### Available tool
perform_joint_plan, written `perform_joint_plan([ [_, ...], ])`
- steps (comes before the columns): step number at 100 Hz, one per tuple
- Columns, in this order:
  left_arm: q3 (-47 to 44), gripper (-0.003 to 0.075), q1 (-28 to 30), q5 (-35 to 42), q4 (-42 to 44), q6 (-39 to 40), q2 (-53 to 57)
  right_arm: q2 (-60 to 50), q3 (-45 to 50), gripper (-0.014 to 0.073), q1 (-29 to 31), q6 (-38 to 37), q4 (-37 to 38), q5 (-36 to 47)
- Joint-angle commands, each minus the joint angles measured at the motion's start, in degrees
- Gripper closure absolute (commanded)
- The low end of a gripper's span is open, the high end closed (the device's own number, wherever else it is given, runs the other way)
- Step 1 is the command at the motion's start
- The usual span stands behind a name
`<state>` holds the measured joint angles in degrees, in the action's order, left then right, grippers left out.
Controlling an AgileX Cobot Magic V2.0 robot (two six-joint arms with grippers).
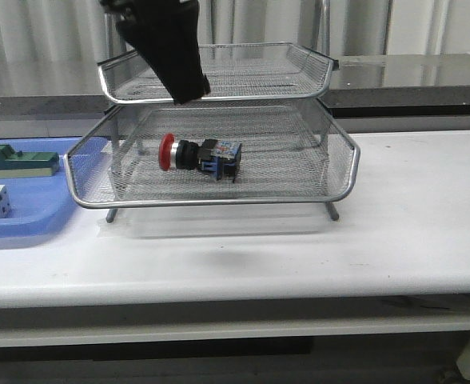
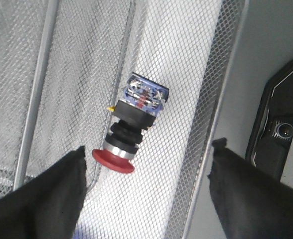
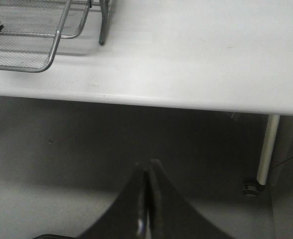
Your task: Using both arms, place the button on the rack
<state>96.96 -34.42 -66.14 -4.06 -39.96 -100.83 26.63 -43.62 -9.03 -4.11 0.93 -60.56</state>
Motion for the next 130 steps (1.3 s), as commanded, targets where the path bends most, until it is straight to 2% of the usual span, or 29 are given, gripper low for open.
perform_joint_plan([
  [1,1.92,0.0219,1.31,0.96,-0.28,4.40,5.51,0.32,-1.90,0.0664,-0.04,-0.01,0.48,3.25],
  [13,1.92,0.0220,4.69,0.96,-0.28,9.17,8.97,0.32,-1.90,0.0664,-0.04,-0.01,0.48,3.25],
  [34,0.53,0.0220,13.93,1.99,-0.28,14.17,16.29,0.32,-1.90,0.0664,-0.04,-0.01,0.48,3.25],
  [49,-6.08,0.0220,21.10,8.59,-2.09,15.13,23.95,0.32,-1.90,0.0664,-0.04,-0.01,0.48,3.25],
  [67,-19.22,0.0220,27.32,19.39,-5.53,15.13,34.12,0.32,-1.90,0.0664,-0.04,-0.01,0.48,3.25],
  [100,-41.16,0.0220,29.86,36.84,-6.16,15.13,49.65,0.32,-1.90,0.0664,-0.04,-0.01,0.48,3.25],
  [130,-61.52,0.0220,29.86,59.59,-10.34,15.13,61.52,0.32,-1.90,0.0664,-0.04,-0.01,0.48,3.25],
])
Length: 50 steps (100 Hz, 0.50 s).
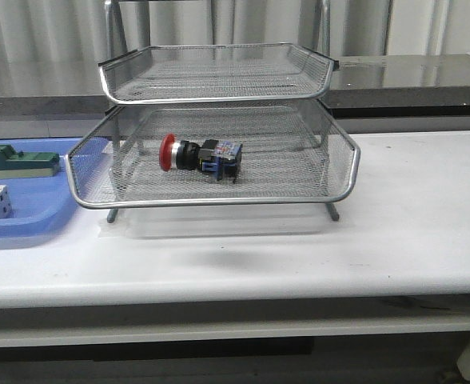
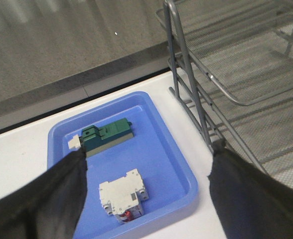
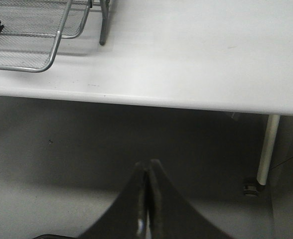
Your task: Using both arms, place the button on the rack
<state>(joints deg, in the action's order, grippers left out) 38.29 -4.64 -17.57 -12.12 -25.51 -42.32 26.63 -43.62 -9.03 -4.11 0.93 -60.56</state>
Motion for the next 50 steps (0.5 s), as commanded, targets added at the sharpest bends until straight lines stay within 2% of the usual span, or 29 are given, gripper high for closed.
perform_joint_plan([
  [1,-3.66,0.0220,0.09,12.01,-2.40,0.67,3.51,0.32,-1.90,0.0664,-0.04,-0.01,0.48,3.25],
  [11,-8.56,0.0220,0.09,17.57,-3.63,0.67,6.85,0.32,-1.90,0.0664,-0.04,-0.01,0.48,3.25],
  [22,-12.60,0.0220,0.09,20.15,-4.50,0.67,10.38,0.32,-1.90,0.0664,-0.04,-0.01,0.48,3.25],
  [50,-18.15,0.0220,0.09,19.51,-5.47,0.67,19.91,0.32,-1.90,0.0664,-0.04,-0.01,0.48,3.25],
])
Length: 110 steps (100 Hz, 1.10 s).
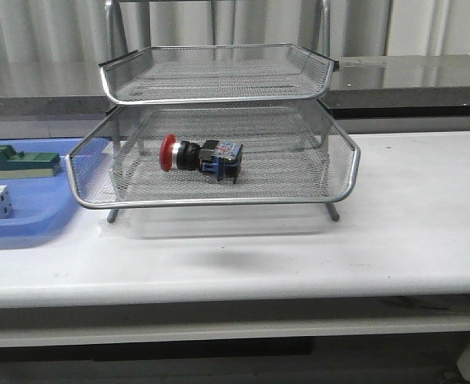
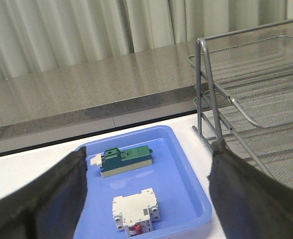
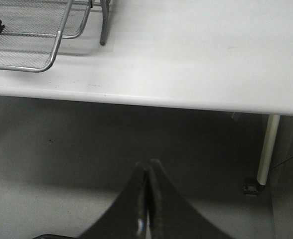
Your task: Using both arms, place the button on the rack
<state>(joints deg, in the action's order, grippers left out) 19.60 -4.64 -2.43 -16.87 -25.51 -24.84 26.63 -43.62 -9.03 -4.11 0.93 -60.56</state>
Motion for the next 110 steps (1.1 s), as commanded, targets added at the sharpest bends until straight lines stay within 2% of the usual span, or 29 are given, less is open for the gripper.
perform_joint_plan([
  [1,0.41,0.0221,0.09,4.36,-0.72,0.67,2.67,0.32,-1.90,0.0664,-0.04,-0.01,0.48,3.25],
  [17,-0.85,0.0238,0.09,2.43,-0.84,0.67,6.47,0.32,-1.90,0.0664,-0.04,-0.01,0.48,3.25],
  [31,-0.85,0.0324,0.09,0.64,-1.20,0.67,6.73,0.32,-1.90,0.0664,-0.04,-0.01,0.48,3.25],
  [45,-0.85,0.0453,0.09,0.28,-1.76,0.67,6.73,0.32,-1.90,0.0664,-0.04,-0.01,0.48,3.25],
  [70,-0.85,0.0738,0.09,0.28,-1.76,0.67,6.73,0.32,-1.90,0.0664,-0.04,-0.01,0.48,3.25],
  [110,-0.85,0.0741,0.09,0.28,-1.76,0.67,6.73,0.32,-1.90,0.0664,-0.04,-0.01,0.48,3.25],
])
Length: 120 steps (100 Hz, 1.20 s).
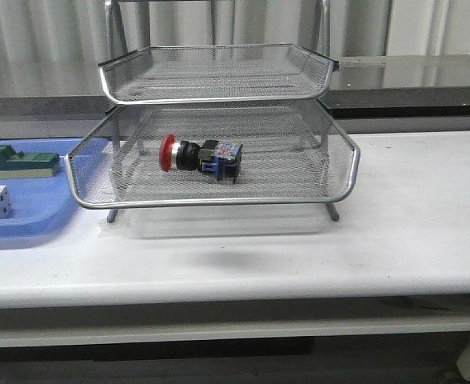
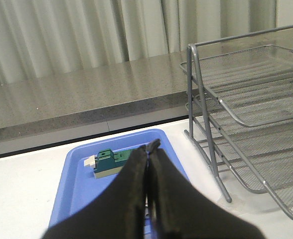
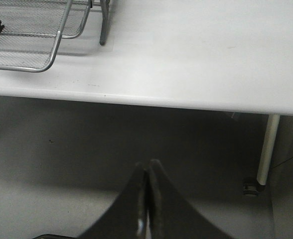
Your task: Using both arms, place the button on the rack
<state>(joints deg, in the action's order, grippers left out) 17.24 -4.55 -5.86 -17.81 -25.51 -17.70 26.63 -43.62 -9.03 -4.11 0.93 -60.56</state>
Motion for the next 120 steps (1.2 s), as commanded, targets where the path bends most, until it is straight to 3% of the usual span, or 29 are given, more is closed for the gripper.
perform_joint_plan([
  [1,1.52,0.0741,0.00,3.72,-0.82,0.67,-0.40,0.32,-1.90,0.0664,-0.04,-0.01,0.48,3.25],
  [46,1.52,0.0741,0.00,3.72,-0.82,0.67,-0.40,0.32,-1.60,0.0664,-0.04,-0.01,-0.93,5.26],
  [81,1.52,0.0741,0.00,3.72,-0.82,0.67,-0.40,9.22,-1.47,0.0663,-0.04,0.42,-15.08,10.53],
  [120,1.52,0.0741,0.00,3.72,-0.82,0.67,-0.40,29.77,-1.52,0.0663,-0.49,12.33,-33.95,17.52],
])
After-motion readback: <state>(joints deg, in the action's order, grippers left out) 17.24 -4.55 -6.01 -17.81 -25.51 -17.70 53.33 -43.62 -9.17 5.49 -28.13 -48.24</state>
